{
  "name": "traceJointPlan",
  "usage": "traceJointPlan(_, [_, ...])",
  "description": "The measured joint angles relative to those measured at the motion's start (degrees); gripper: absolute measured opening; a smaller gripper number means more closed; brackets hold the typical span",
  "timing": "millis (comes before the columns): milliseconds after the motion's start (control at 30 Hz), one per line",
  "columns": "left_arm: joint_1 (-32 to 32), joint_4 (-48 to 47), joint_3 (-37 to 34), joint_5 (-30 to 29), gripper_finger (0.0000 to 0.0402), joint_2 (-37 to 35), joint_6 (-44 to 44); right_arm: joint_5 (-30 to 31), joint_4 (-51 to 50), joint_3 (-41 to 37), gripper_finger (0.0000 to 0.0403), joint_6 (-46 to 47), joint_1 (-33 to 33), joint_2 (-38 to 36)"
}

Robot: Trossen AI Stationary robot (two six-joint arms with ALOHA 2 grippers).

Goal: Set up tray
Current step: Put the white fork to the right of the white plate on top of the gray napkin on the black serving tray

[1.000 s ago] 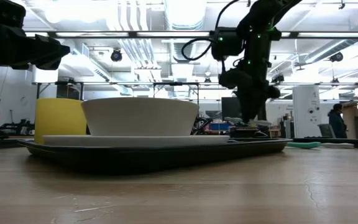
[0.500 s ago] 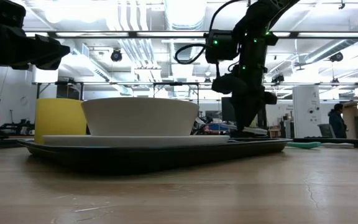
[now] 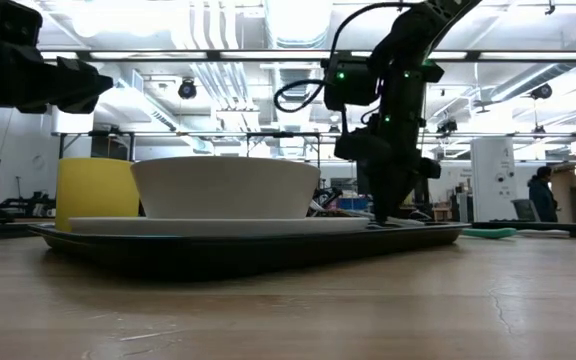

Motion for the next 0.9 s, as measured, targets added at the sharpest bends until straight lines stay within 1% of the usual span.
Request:
traceJointPlan(367, [0.00,0.00,0.01,0.00,0.0101,0.53,0.00,-0.17,0.78,-0.02,0.0024,1.94,0.83,0.30])
traceJointPlan(633, [0.00,0.00,0.01,0.00,0.0101,0.51,0.01,-1.13,1.97,0.00,0.0025,2.41,1.02,3.42])
traceJointPlan(733, [0.00,0.00,0.00,0.00,0.0101,0.66,0.00,-1.29,2.09,0.18,0.0031,2.62,1.02,4.53])
traceJointPlan(900, [0.00,0.00,0.01,0.01,0.0101,0.95,0.00,-1.00,2.03,0.22,0.0034,2.62,1.02,4.75])
